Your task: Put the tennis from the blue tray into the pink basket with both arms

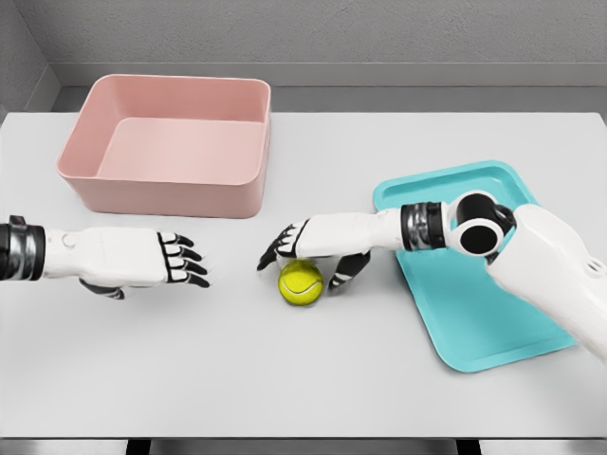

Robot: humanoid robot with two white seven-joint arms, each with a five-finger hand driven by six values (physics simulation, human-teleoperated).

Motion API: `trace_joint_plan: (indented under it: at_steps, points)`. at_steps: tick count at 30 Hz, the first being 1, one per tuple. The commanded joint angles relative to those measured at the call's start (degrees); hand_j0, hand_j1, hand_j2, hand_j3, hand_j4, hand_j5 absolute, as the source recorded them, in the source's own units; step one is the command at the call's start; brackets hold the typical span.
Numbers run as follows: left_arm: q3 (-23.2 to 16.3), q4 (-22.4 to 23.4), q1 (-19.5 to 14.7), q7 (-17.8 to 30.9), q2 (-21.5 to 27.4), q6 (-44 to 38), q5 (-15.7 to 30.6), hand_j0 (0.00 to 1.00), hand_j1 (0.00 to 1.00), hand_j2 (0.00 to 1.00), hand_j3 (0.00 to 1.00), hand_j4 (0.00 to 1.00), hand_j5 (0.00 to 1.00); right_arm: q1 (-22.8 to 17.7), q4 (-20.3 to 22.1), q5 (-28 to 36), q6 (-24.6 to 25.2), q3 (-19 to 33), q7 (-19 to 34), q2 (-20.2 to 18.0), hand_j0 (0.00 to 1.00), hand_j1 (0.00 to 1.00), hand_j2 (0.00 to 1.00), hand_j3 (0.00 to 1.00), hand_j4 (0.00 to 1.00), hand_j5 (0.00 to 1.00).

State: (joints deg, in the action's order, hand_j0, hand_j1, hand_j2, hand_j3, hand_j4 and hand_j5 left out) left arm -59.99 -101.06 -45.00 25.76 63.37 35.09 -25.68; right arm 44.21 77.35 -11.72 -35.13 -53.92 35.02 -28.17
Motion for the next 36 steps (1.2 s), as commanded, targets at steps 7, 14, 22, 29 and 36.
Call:
trace_joint_plan:
  at_steps: [7,14,22,29,36]
  points:
    - [0.1,0.0,-4.3,4.6,-5.1,-0.1,0.1,1.0,1.0,1.0,1.0,1.0,1.0,5.9,3.8,0.4,0.1,1.6,0.0,-13.0,1.0,1.0,1.0,1.0,1.0,1.0]
    - [0.0,0.0,-6.2,4.6,-15.6,-0.1,0.1,1.0,1.0,1.0,1.0,1.0,1.0,5.6,-0.3,0.6,0.1,5.7,-18.0,-21.4,1.0,1.0,1.0,1.0,1.0,1.0]
    - [-0.7,0.5,-7.0,4.5,-23.0,-0.1,2.5,1.0,1.0,1.0,1.0,1.0,1.0,4.8,-1.9,0.6,0.1,8.8,-18.8,-21.4,1.0,1.0,1.0,1.0,1.0,1.0]
    - [-0.1,3.0,-6.9,4.5,-23.2,-9.7,9.1,1.0,1.0,1.0,1.0,1.0,1.0,2.4,-2.0,0.6,0.1,8.6,-18.7,-21.2,1.0,1.0,1.0,1.0,1.0,1.0]
    - [-4.7,4.2,-6.9,4.6,-25.2,-9.8,1.1,1.0,1.0,1.0,1.0,1.0,1.0,2.2,-2.1,0.6,0.1,7.8,-18.7,-21.1,1.0,1.0,1.0,1.0,1.0,1.0]
